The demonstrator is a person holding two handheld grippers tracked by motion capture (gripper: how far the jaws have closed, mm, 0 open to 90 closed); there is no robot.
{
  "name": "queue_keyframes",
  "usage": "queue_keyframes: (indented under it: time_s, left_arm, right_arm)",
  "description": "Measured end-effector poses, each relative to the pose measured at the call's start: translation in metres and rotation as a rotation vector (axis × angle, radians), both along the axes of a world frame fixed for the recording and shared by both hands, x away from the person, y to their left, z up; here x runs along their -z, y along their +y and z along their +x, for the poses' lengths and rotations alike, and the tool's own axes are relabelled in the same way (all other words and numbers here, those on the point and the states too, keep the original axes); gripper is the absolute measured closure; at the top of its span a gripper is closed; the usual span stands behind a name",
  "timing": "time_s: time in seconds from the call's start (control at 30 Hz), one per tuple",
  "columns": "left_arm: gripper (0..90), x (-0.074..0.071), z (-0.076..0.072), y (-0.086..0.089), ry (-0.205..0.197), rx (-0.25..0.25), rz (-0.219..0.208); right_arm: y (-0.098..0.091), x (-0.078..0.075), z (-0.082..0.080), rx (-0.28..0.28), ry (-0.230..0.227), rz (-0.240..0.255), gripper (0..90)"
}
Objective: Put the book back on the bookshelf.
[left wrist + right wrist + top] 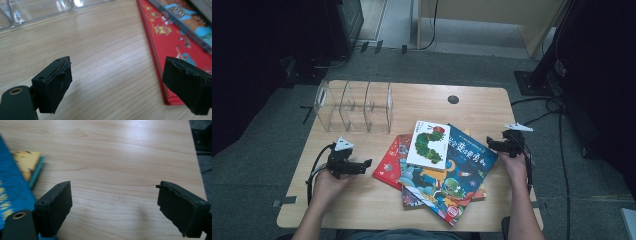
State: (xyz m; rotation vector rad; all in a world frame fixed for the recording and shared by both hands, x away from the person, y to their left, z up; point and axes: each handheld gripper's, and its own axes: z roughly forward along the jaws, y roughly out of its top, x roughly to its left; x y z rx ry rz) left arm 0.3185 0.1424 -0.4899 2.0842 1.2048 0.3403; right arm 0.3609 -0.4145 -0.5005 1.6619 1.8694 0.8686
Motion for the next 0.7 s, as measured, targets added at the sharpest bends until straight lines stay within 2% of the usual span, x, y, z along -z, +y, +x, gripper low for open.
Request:
queue_keyframes:
  time_s: [0.1, 0.23, 0.37, 0.43, 0.47, 0.5, 0.63, 0.67, 0.7]
  left_arm:
    - [9.8, -0.006, 0.001, -0.005, 0.016, 0.014, -0.010]
    - [13.8, -0.015, 0.003, -0.018, 0.035, 0.055, 0.005]
    - [13.9, -0.020, 0.008, -0.025, 0.045, 0.061, -0.011]
    - [14.0, -0.023, 0.011, -0.029, 0.048, 0.065, -0.023]
    - [14.2, -0.026, 0.014, -0.035, 0.051, 0.076, -0.037]
    - [14.4, -0.026, 0.014, -0.035, 0.051, 0.076, -0.037]
    - [14.6, -0.031, 0.020, -0.048, 0.060, 0.109, -0.024]
    - [14.9, -0.031, 0.023, -0.053, 0.073, 0.119, -0.028]
    - [14.8, -0.031, 0.023, -0.053, 0.073, 0.119, -0.028]
  right_arm:
    - [0.001, -0.005, -0.002, -0.015, -0.017, 0.020, 12.0]
    - [0.007, -0.019, -0.008, -0.076, -0.067, 0.119, 13.2]
    - [0.017, -0.025, -0.010, -0.111, -0.072, 0.121, 17.5]
    - [0.025, -0.028, -0.012, -0.143, -0.077, 0.132, 22.8]
    - [0.033, -0.030, -0.013, -0.177, -0.081, 0.134, 27.3]
    - [0.033, -0.030, -0.013, -0.177, -0.081, 0.134, 27.3]
    - [0.049, -0.034, -0.015, -0.247, -0.075, 0.130, 36.7]
    - [0.056, -0.034, -0.016, -0.274, -0.066, 0.136, 39.8]
    - [0.056, -0.034, -0.016, -0.274, -0.066, 0.136, 39.8]
